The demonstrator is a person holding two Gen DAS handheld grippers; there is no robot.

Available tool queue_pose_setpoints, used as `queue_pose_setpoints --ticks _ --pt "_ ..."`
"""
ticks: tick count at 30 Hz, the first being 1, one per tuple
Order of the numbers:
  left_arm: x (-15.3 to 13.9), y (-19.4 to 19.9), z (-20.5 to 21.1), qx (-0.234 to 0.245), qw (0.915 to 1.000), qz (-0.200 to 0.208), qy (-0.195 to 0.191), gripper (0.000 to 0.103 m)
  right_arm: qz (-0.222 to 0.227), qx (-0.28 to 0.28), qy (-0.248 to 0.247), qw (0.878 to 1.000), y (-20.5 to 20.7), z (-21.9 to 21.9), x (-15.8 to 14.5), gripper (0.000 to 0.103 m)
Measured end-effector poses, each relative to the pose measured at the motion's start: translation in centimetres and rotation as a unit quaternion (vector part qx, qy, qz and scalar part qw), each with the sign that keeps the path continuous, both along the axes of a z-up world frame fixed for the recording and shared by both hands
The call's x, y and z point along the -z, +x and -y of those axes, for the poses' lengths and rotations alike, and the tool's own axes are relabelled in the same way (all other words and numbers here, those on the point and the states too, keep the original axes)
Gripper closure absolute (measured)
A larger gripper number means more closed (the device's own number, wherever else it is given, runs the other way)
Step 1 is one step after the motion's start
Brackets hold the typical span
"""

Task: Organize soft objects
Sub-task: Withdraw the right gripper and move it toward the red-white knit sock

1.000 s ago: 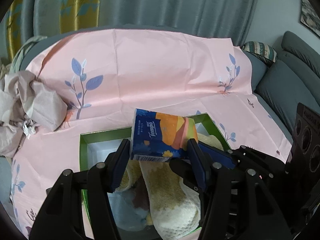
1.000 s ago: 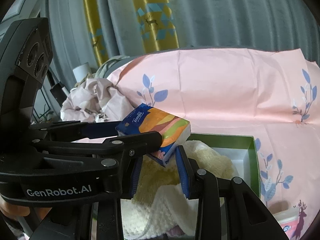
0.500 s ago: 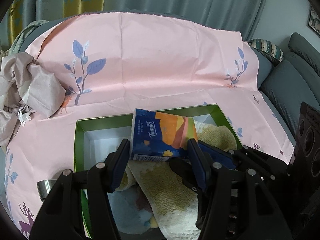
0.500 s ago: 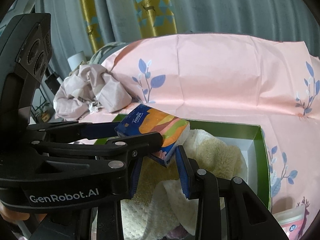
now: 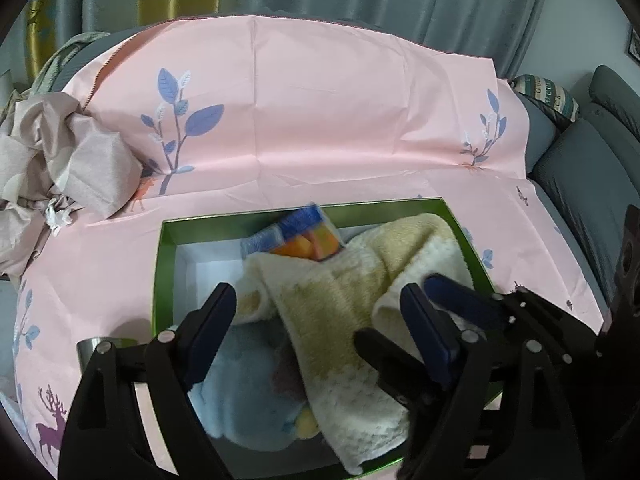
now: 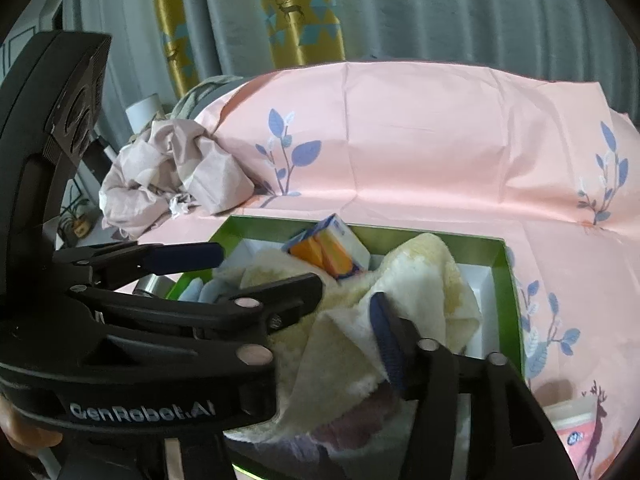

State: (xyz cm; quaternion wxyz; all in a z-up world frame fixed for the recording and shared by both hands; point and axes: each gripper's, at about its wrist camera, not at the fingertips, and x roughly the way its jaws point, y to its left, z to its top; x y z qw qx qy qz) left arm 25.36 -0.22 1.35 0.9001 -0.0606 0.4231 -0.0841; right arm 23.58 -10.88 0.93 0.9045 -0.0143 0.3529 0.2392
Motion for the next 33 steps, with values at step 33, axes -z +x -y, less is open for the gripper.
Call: queue_pose_setpoints --ticks 33 --pt "1.0 -18.3 2.1 0.032 0.9992 0.020 -0.015 0.001 -0.043 0.056 0.001 0.998 -19.7 8.0 1.1 0.027"
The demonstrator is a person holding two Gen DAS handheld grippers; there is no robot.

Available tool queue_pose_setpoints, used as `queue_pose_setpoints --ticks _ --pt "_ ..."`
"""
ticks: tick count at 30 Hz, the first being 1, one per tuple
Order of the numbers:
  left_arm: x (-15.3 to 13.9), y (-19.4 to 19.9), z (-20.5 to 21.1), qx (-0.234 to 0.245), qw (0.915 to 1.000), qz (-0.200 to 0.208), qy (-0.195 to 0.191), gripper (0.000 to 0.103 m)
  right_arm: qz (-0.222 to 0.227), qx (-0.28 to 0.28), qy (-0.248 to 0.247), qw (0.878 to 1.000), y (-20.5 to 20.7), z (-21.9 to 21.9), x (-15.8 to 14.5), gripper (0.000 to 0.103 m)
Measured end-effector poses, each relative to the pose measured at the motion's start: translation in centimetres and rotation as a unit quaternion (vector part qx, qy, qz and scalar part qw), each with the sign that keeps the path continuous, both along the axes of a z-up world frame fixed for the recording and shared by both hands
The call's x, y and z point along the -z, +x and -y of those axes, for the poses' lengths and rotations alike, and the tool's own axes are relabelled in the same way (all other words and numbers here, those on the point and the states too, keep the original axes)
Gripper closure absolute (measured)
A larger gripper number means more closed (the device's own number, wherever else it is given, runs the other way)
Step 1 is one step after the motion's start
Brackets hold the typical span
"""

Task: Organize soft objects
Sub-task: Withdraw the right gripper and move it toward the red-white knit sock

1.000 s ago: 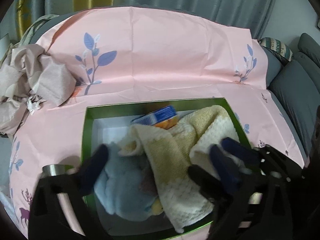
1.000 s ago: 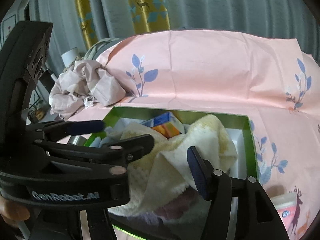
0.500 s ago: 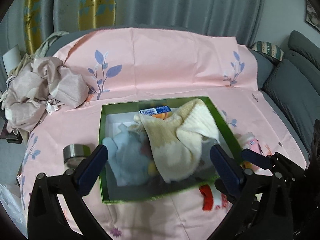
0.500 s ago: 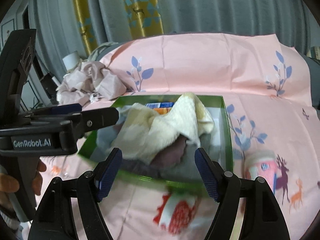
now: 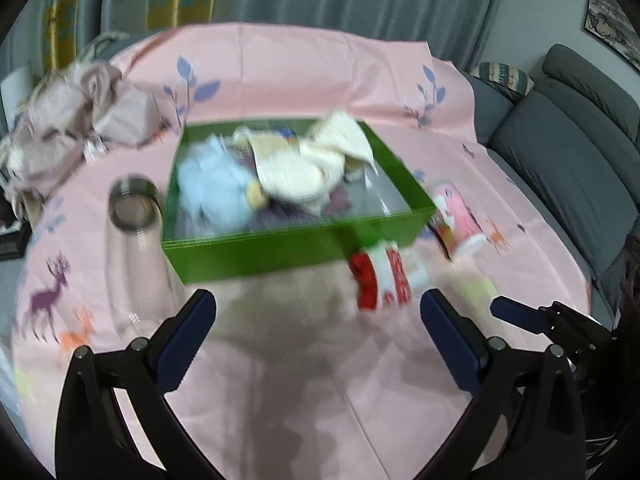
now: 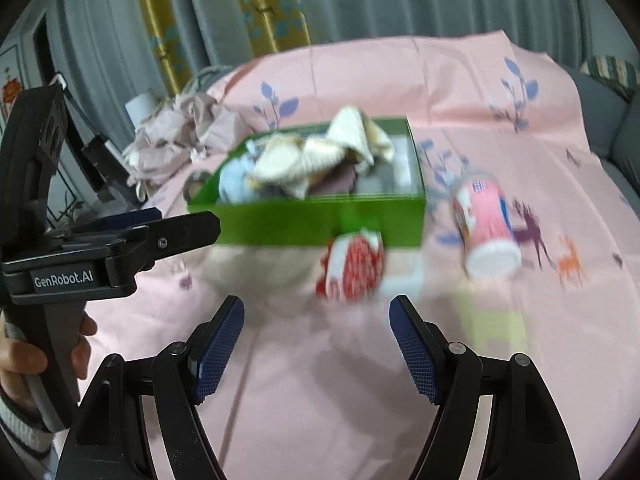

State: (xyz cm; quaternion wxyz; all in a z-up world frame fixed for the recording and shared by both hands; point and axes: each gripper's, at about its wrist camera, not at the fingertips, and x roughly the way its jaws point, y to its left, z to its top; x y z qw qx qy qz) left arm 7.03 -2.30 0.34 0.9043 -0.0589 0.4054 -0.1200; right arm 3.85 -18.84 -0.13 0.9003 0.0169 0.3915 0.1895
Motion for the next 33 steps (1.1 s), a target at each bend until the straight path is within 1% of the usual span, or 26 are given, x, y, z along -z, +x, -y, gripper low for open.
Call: queue_pose_setpoints --ticks 2,4,8,10,13,19,24,29,33 --pt "0.9 -0.1 -0.2 0.006 0.9998 -0.017 -0.011 0.001 0.000 0.005 -0.009 1.000 -1.2 0.2 0.1 0.027" --pt "1.4 -0.4 -0.4 0.006 0.9995 -0.026 -0.018 0.001 0.006 0.007 -0.010 1.000 -2.2 0.6 0.0 0.027" --pt "1.7 -1.2 -0.4 0.008 0.9990 -0.021 -0.039 0.001 0.004 0.007 -0.010 1.000 -3.6 2.0 0.1 0.027" --pt "1.8 -1.6 0.1 0.015 0.9990 -0.017 -0.038 0.001 0.003 0.015 -0.014 1.000 -4.1 2.8 0.1 0.027" --pt "1.8 -2.0 1.3 0.031 0.9991 -0.017 -0.025 0.001 0.003 0.023 -0.005 1.000 -4.9 4.1 -0.1 0.027" --pt "2.0 -2.6 3.1 0.049 0.9974 -0.030 -0.044 0.001 0.017 0.036 -0.003 0.999 -6.3 6.0 -0.6 0.027" --pt "1.5 -3.3 4.3 0.056 0.9966 -0.038 -0.045 0.001 0.021 0.035 0.015 0.999 -6.3 6.8 -0.5 0.027" --pt "1.3 -3.8 4.3 0.050 0.9969 -0.038 -0.046 0.001 0.016 0.022 0.030 0.999 -5.6 6.9 0.7 0.027" --pt "1.5 -3.4 3.8 0.037 0.9969 -0.044 -0.053 0.001 0.012 0.006 0.037 0.999 -5.1 6.8 1.4 0.027"
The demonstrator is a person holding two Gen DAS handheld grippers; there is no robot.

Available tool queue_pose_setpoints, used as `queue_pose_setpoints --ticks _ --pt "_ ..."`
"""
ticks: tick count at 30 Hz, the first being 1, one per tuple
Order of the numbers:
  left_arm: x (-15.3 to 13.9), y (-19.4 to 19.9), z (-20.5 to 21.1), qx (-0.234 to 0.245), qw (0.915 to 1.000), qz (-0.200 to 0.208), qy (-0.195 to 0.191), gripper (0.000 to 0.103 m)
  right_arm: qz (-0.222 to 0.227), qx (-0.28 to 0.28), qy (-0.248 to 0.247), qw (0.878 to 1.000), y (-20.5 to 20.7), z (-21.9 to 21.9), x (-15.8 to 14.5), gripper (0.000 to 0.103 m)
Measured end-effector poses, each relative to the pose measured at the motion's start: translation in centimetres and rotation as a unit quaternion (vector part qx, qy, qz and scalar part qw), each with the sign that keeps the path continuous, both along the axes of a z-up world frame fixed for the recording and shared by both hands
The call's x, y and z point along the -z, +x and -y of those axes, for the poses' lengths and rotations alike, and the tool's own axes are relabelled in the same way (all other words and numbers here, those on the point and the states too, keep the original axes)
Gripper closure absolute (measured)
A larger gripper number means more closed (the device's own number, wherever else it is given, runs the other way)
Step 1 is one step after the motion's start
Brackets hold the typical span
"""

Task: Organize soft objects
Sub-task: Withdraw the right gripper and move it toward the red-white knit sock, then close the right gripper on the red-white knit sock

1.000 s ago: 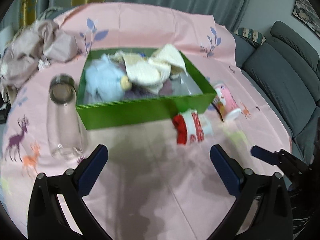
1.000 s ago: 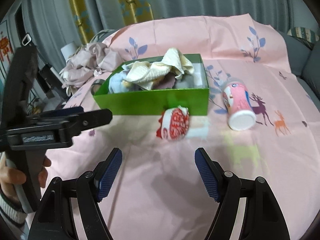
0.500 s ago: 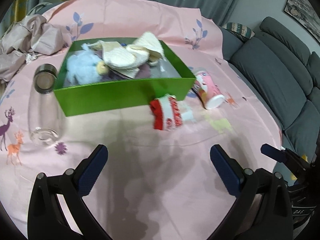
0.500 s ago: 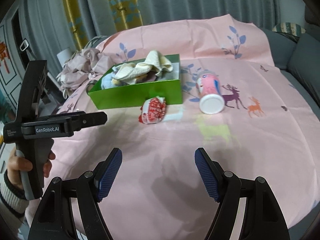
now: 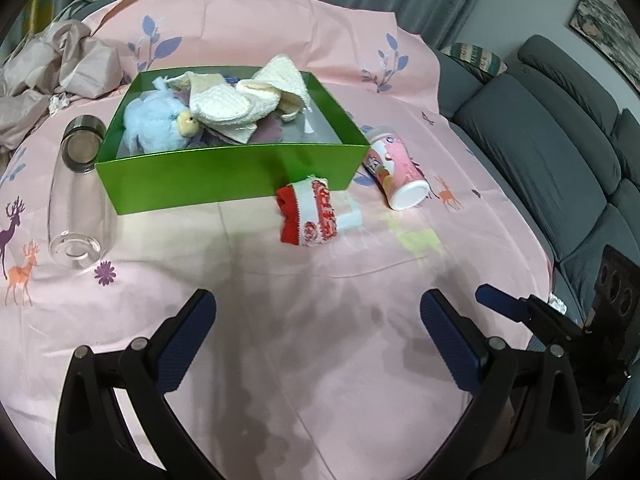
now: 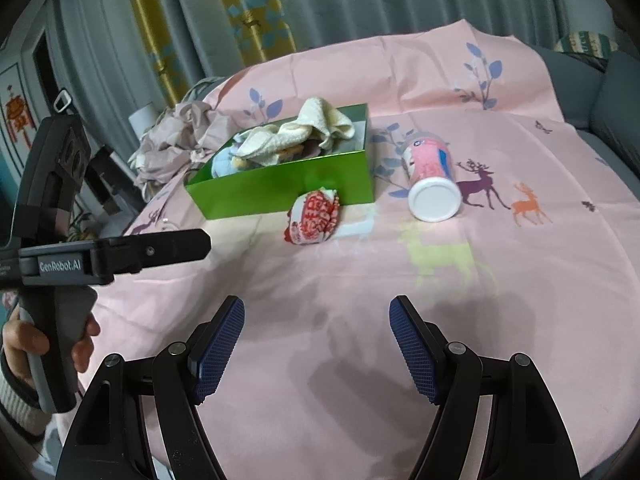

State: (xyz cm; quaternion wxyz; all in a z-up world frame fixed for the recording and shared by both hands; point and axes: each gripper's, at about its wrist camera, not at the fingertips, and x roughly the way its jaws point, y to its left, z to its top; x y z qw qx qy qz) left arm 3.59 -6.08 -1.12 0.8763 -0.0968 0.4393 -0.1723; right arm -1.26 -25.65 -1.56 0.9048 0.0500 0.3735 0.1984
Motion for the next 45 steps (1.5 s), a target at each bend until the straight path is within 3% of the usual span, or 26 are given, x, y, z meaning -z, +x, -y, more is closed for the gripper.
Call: queue_pose_setpoints --ticks 7,16,19,26,35,37,44,45 --pt "0.5 0.8 -0.7 -0.019 0.9998 -0.004 0.007 0.001 -0.007 0.003 0.004 1.000 1.7 0.8 1.2 0.027" --pt "2.0 3.8 -0.3 -0.007 0.9999 -0.009 0.003 0.001 -0.026 0.021 0.015 0.999 5.2 2.2 3.0 0.027" --pt "2.8 5.1 0.0 -0.006 0.9998 -0.015 -0.012 0.001 -0.038 -0.003 0.026 0.999 6.2 1.6 3.5 0.027" --pt "3.7 7.5 0.2 0.002 0.9993 -0.028 -0.025 0.003 -0.038 -0.074 -0.007 0.997 8.7 -2.9 4.2 0.027" --pt "4.1 9.5 0.9 0.047 0.9967 -0.051 -0.044 0.016 -0.056 -0.098 -0.003 0.994 12.2 -4.8 4.8 0.028" --pt "4.3 10.0 1.1 0.054 0.9956 -0.057 -0.051 0.025 -0.060 -0.105 0.002 0.993 12.8 -5.0 4.9 0.033" --pt "5.4 11.1 1.3 0.056 0.9934 -0.077 -0.064 0.027 -0.074 -0.115 0.018 0.990 14.6 -5.9 5.7 0.045" --pt "5.5 11.1 1.4 0.058 0.9932 -0.078 -0.063 0.032 -0.072 -0.116 0.018 0.991 14.8 -6.1 5.6 0.048"
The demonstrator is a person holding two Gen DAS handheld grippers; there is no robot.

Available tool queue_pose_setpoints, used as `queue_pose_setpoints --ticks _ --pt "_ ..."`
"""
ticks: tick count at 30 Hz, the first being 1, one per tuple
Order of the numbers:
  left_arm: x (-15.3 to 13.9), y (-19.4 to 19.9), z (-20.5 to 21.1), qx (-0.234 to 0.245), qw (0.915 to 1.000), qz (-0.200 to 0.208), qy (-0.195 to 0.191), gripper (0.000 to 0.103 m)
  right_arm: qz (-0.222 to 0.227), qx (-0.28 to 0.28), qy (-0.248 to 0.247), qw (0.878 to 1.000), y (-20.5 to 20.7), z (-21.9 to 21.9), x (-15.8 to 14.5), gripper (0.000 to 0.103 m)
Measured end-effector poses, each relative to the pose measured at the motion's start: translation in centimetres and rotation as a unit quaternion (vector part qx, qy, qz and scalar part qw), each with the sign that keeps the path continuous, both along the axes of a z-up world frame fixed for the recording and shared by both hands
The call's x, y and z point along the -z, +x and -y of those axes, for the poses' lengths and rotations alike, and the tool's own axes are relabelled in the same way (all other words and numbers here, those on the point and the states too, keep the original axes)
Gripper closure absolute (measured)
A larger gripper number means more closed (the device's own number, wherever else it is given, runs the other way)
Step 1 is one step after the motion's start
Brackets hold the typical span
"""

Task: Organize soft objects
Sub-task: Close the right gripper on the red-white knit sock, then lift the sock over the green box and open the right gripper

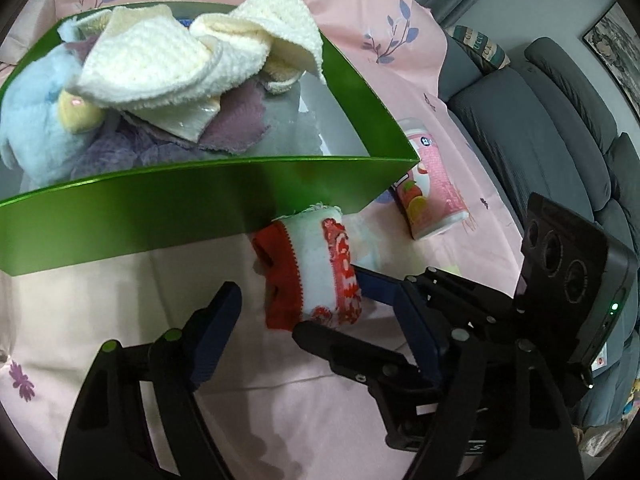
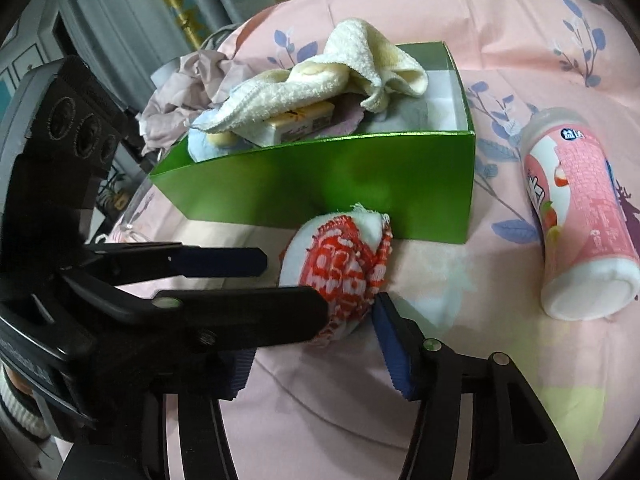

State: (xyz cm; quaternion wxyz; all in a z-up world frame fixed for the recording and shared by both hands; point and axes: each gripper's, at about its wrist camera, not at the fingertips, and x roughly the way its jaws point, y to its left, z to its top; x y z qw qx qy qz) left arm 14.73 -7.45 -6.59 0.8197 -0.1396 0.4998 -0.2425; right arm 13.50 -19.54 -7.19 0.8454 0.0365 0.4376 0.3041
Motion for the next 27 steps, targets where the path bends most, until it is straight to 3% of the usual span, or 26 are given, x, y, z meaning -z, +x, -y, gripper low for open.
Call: queue_pose_setpoints --ticks 1,5,13,27 --pt "0.1 0.1 0.1 0.002 1.0000 -0.002 0.002 0.041 0.002 0.001 -0.002 1.000 0.0 -0.1 0.0 0.053" --pt "0.4 0.4 0.6 0.008 0.9999 -0.013 0.005 0.051 0.005 0.004 -0.011 1.000 -0.1 -0.3 0.0 0.061" --pt "-0.6 -0.7 0.6 0.006 1.0000 -0.001 0.007 0.055 0.035 0.007 -0.027 0.999 -1.1 -1.4 -0.8 0.067" --pt "-5.9 -6.0 -0.1 -0.028 0.9967 0.076 0.008 0.054 0.122 -0.018 0.014 0.992 -5.8 -1.1 -5.7 0.067"
